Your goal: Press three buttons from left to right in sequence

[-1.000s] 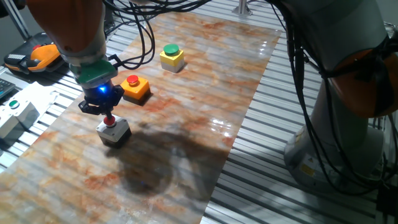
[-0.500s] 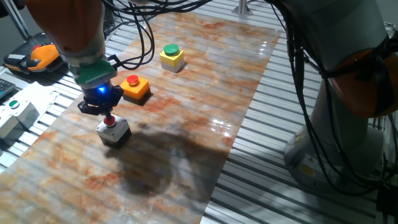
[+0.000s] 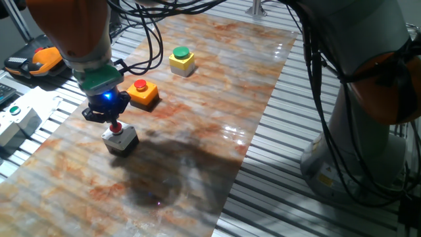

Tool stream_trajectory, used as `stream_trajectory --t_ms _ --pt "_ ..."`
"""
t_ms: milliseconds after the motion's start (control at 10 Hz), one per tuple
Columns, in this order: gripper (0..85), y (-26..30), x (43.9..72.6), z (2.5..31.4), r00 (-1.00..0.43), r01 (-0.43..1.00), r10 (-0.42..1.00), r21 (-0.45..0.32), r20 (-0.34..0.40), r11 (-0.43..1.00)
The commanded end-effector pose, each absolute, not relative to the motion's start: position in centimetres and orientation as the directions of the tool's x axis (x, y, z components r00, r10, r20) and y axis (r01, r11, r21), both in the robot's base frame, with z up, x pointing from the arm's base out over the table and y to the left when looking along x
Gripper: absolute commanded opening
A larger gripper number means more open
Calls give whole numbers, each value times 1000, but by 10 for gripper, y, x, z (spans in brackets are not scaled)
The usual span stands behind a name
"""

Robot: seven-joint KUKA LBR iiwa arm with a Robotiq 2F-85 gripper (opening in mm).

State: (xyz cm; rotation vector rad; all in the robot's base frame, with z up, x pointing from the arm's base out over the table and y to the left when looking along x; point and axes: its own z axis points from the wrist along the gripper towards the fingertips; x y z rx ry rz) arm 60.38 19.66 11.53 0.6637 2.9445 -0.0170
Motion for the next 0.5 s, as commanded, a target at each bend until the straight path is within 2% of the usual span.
stream_trajectory --t_ms 0,400 --pt "0 197 604 115 -896 428 427 16 -122 904" --pt "0 196 607 107 -897 424 422 13 -131 905"
